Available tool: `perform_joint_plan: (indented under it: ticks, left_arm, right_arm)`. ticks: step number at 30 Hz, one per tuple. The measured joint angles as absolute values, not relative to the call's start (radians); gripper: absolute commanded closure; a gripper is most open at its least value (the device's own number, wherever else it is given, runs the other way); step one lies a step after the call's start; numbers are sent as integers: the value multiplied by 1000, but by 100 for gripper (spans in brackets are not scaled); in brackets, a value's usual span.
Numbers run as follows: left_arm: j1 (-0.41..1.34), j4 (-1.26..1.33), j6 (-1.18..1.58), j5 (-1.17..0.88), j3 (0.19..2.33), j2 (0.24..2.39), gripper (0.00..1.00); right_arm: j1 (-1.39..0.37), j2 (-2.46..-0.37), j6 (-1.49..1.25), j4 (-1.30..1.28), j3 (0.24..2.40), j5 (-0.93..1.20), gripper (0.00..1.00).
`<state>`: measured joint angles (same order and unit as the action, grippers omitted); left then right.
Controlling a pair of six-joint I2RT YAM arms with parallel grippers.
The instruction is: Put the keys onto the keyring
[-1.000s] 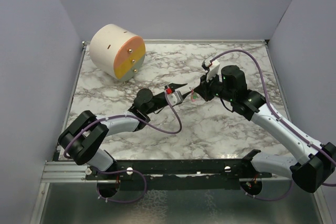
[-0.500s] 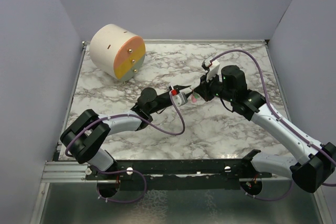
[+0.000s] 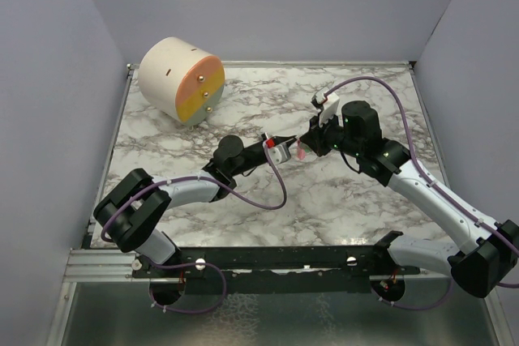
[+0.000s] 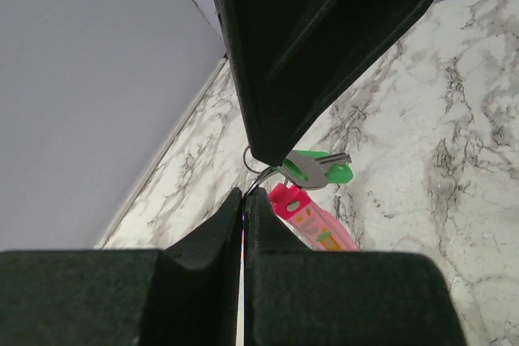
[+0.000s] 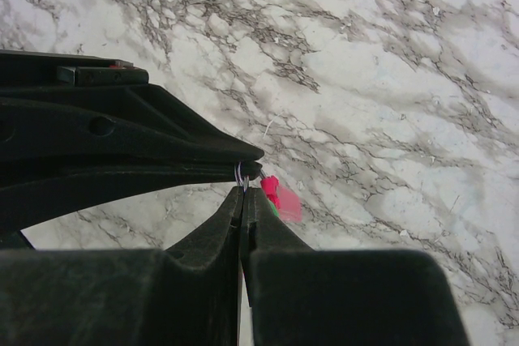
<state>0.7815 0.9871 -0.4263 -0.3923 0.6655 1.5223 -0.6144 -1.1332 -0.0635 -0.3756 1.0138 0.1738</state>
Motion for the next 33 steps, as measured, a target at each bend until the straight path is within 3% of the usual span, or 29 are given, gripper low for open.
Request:
perform_joint_plan:
  ticks: [33]
  left_arm:
    - [786, 1045, -308, -339, 603, 1447, 100]
  right_arm:
    - [-614, -1132, -77, -374, 1014, 126, 99]
